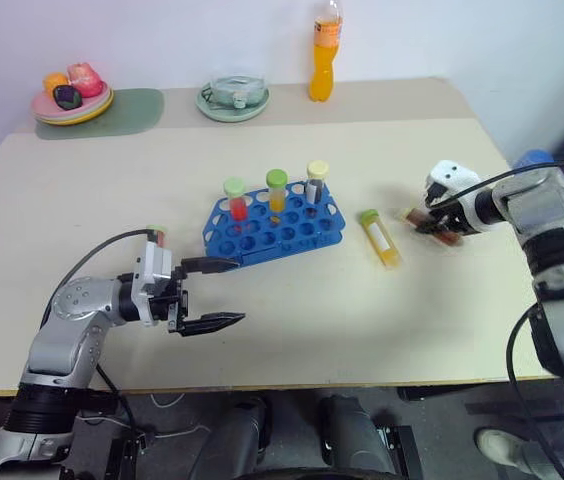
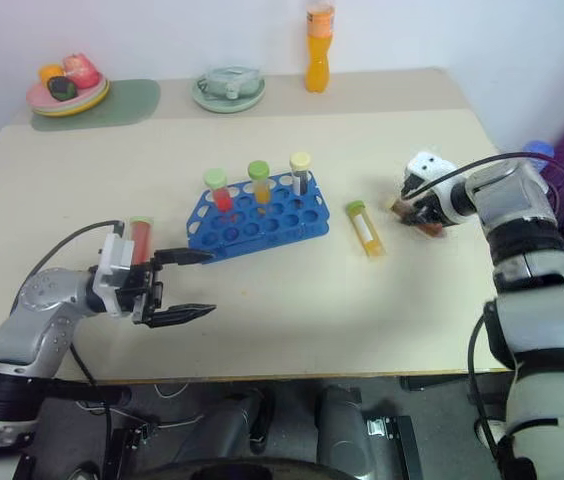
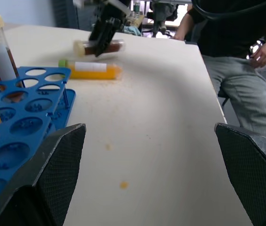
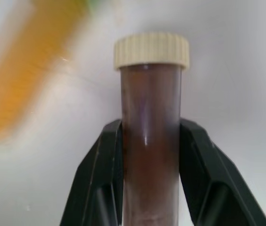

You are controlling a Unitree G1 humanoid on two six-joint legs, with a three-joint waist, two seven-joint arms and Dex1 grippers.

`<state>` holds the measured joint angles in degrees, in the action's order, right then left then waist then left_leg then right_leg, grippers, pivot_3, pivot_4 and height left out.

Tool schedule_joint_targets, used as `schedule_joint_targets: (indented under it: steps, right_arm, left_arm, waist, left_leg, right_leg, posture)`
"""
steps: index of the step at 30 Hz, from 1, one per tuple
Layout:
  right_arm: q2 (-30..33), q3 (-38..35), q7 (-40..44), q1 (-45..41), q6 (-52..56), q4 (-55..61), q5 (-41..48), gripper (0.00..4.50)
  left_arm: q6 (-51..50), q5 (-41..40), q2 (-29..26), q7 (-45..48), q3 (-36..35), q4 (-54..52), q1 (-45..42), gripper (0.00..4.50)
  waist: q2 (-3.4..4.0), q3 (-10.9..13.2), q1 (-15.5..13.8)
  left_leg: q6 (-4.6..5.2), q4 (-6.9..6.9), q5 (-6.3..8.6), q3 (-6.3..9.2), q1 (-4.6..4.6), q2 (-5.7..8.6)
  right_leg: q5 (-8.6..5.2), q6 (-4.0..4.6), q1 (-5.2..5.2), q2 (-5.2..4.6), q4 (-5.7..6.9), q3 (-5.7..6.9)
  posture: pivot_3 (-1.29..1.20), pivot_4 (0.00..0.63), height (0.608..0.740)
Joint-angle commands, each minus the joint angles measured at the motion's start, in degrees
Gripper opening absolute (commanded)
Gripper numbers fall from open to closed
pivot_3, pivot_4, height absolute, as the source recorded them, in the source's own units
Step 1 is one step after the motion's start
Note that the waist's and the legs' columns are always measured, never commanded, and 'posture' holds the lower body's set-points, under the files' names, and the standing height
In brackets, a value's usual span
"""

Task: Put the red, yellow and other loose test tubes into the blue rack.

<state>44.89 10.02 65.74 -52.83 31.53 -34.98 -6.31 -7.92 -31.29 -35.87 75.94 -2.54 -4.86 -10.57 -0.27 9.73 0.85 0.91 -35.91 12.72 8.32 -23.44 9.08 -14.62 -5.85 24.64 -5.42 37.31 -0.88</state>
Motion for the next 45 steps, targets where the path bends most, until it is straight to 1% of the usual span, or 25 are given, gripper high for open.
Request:
schedule_joint_targets:
  steps: [1,3,4,6,9,13,17,18,21,26,34,37,45]
  right_arm:
    - [-5.5,-13.7,-9.3,6.8,5.2,24.6,9.5,1.29]
    - [-13.5,-19.3,-15.3,10.5,8.2,34.2,15.5,1.29]
    - [-17.4,-20.8,-18.0,12.3,7.9,37.7,17.5,1.29]
    - [-25.0,-21.8,-21.2,15.8,2.5,41.5,20.9,1.29]
    - [-34.9,-20.7,-27.6,19.5,-9.1,40.6,21.1,1.29]
    - [-41.5,-19.1,-32.1,20.5,-24.0,32.8,19.4,1.29]
    - [-45.5,-16.6,-34.1,22.6,-35.4,25.3,18.0,1.29]
    - [-46.0,-16.1,-34.5,23.1,-37.1,24.0,17.9,1.29]
    - [-46.1,-14.3,-34.0,24.4,-40.9,20.6,17.2,1.29]
    - [-46.4,-13.1,-33.3,25.9,-43.4,15.6,18.0,1.29]
    - [-45.8,-14.9,-35.8,21.7,-49.0,5.6,18.6,1.29]
    - [-45.5,-15.6,-36.0,21.0,-50.0,4.4,19.3,1.29]
    - [-44.7,-15.6,-33.5,25.3,-50.0,9.0,22.7,1.29]
  left_arm:
    - [1.1,-0.3,-0.1,0.0,-0.9,0.1,-0.8,4.5]
    - [1.3,-0.2,0.2,0.0,-0.8,0.7,-1.1,4.5]
    - [1.3,-0.2,0.4,0.0,-0.8,1.2,-1.4,4.5]
    - [1.5,-0.2,1.0,0.0,-0.6,2.2,-2.0,4.5]
    - [1.7,-0.3,1.8,0.0,-0.4,3.3,-2.7,4.5]
    - [2.1,-0.1,2.4,-0.1,-0.6,4.2,-3.3,4.5]
    - [2.3,-0.4,2.9,-1.5,-1.4,3.6,-2.4,4.5]
    - [2.4,-0.4,2.9,-1.7,-1.5,3.2,-2.0,4.5]
    - [2.5,-0.6,2.4,-2.0,-1.9,2.5,-1.1,4.5]
    - [2.5,-0.8,2.0,-2.6,-2.5,2.0,-0.5,4.5]
    - [1.9,-1.4,1.9,-3.5,-2.5,0.5,0.0,4.5]
    - [1.9,-1.5,1.7,-3.6,-2.7,0.4,0.0,4.5]
    - [1.6,-1.6,1.4,-3.9,-2.6,0.1,-0.3,4.5]
  waist:
    - [0.0,0.0,0.1]
    - [0.0,0.0,0.4]
    - [0.0,0.0,0.4]
    - [0.0,0.0,0.0]
    - [-0.01,0.0,-0.3]
    - [-0.01,0.0,-0.2]
    - [-0.01,0.0,0.1]
    - [-0.01,0.0,0.3]
    - [0.01,0.0,0.4]
    - [0.0,0.0,0.2]
    - [0.0,0.0,0.3]
    - [0.0,0.0,0.2]
    - [0.0,0.0,0.1]
  left_leg:
    - [0.0,0.0,0.01,-0.02,0.0,-0.03]
    - [0.0,0.0,0.01,-0.11,0.01,-0.12]
    - [-0.01,0.01,0.01,-0.15,0.03,-0.16]
    - [-0.03,-0.01,0.01,-0.18,0.05,-0.24]
    - [-0.03,-0.06,0.01,-0.19,0.05,-0.24]
    - [-0.03,-0.15,0.0,-0.24,0.05,-0.2]
    - [-0.18,-0.07,-0.09,-0.24,0.1,-0.25]
    - [-0.39,-0.03,-0.21,-0.24,0.12,-0.28]
    - [-0.41,0.04,-0.23,-0.29,0.15,-0.3]
    - [-0.39,0.03,-0.21,-0.3,0.17,-0.34]
    - [-0.18,0.1,-0.07,-0.31,0.48,-0.43]
    - [-0.19,0.33,-0.05,-0.32,0.92,-0.47]
    - [-0.2,0.43,-0.05,-0.34,0.96,-0.51]
  right_leg:
    - [0.0,0.0,0.01,0.03,0.03,-0.02]
    - [0.0,0.0,0.05,0.11,0.08,-0.13]
    - [0.01,0.01,0.07,0.16,0.11,-0.2]
    - [0.02,0.03,0.06,0.25,0.13,-0.22]
    - [0.03,0.03,0.0,0.27,0.1,-0.22]
    - [0.15,-0.01,-0.05,0.3,0.01,-0.24]
    - [0.15,-0.01,-0.03,0.38,0.02,-0.28]
    - [0.15,0.0,-0.03,0.4,0.02,-0.29]
    - [0.15,0.0,0.02,0.43,0.05,-0.38]
    - [0.18,0.04,0.01,0.48,0.07,-0.38]
    - [0.21,0.11,-0.15,0.61,0.03,-0.41]
    - [0.21,0.13,-0.39,0.66,-0.11,-0.47]
    - [0.2,0.14,-0.37,0.69,-0.13,-0.52]
  posture:
    - [0.0,0.15,0.74]
    - [0.0,0.15,0.74]
    - [0.0,0.15,0.74]
    - [0.0,0.15,0.74]
    - [0.0,0.15,0.74]
    - [0.0,0.15,0.74]
    - [0.0,0.15,0.74]
    - [0.0,0.15,0.74]
    - [0.0,0.15,0.74]
    - [0.0,0.15,0.74]
    - [0.0,0.15,0.74]
    - [0.0,0.15,0.74]
    - [0.0,0.15,0.74]
